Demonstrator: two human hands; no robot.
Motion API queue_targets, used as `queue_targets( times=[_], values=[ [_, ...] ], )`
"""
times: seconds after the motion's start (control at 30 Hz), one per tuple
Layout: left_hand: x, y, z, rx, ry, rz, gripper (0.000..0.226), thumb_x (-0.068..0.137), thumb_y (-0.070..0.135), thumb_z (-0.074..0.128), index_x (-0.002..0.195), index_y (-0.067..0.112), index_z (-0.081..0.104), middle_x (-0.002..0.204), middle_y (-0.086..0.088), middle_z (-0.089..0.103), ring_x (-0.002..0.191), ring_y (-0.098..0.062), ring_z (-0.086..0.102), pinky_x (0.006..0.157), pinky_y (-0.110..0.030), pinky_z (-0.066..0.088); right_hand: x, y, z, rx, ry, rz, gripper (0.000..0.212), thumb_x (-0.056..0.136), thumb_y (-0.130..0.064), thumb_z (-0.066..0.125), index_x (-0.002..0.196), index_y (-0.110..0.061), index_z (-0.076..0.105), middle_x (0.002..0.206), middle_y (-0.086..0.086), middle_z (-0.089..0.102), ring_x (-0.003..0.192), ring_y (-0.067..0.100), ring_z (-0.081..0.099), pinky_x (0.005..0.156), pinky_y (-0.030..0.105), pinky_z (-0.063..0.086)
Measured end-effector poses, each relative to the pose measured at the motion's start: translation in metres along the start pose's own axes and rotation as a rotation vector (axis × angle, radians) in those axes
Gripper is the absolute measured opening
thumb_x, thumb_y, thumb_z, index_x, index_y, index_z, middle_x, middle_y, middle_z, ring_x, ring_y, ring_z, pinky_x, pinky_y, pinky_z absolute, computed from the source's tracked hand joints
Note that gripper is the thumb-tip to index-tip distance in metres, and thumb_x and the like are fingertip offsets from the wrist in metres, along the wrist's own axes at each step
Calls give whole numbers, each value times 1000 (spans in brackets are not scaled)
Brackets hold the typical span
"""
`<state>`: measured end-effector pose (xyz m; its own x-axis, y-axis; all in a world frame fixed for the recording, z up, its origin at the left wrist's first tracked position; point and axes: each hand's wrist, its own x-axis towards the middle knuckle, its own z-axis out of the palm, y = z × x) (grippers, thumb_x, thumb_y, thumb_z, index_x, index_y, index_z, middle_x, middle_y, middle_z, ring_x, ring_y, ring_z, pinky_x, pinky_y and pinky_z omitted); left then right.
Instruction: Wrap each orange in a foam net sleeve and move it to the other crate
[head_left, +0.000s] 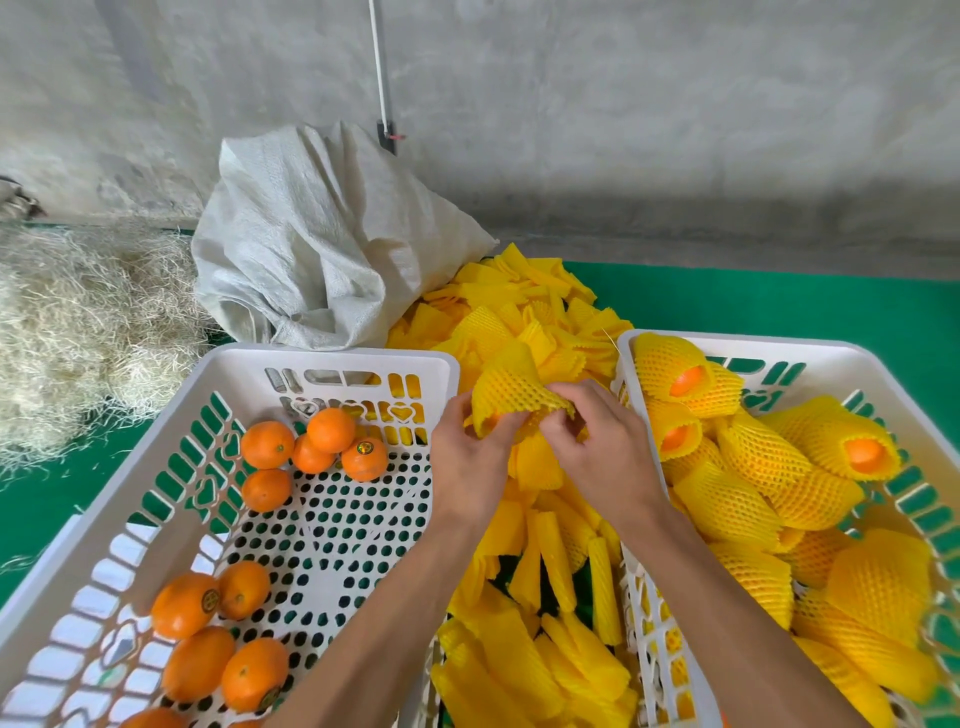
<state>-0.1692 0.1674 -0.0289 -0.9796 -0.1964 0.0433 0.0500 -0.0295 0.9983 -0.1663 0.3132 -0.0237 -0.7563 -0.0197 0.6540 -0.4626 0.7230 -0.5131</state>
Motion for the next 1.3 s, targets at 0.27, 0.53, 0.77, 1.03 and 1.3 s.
queue_targets(
  times=[0.27, 0.53, 0.77, 1.03, 1.3],
  values=[
    [-3, -1, -3, -98, -43, -90, 46, 95, 5, 56, 139, 17, 49, 124, -9, 65, 110, -22, 68, 93, -39, 59, -7, -2, 5, -110, -226, 114, 53, 93, -38, 65, 141, -24, 50, 117, -6, 65, 84, 9, 59, 65, 28, 48],
    [-6, -1, 4, -27, -215, -101, 56, 96, 7, 66, 148, 15, 48, 131, -7, 67, 120, -25, 65, 108, -54, 51, -9, 9, 7, -45, -362, 235, 65, 102, -30, 56, 159, -27, 26, 142, 6, 58, 118, 28, 61, 91, 46, 55],
    [-5, -3, -1, -122, -354, -174, 98, 87, 56, 65, 167, 29, 15, 167, 7, 35, 148, -15, 44, 123, -51, 35, -11, 2, 9, 212, -419, 320, 70, 91, -82, 18, 153, -62, -6, 155, -40, 14, 131, -19, 28, 101, 8, 29],
    [-7, -12, 3, -29, -473, -140, 51, 85, 88, 51, 132, 82, 33, 152, 41, 40, 135, 14, 47, 118, -38, 44, -1, 9, 3, 54, -39, 245, 72, 93, -65, 60, 153, -40, 29, 153, -12, 39, 138, 5, 41, 98, 20, 47],
    [-23, -19, 1, 293, -596, -62, 70, 86, 91, 36, 146, 54, 39, 144, 33, 45, 126, 22, 43, 90, -8, 43, 23, 58, -52, -471, 392, 182, 62, 99, -39, 64, 153, -20, 39, 154, 13, 39, 138, 31, 41, 107, 44, 43]
  ],
)
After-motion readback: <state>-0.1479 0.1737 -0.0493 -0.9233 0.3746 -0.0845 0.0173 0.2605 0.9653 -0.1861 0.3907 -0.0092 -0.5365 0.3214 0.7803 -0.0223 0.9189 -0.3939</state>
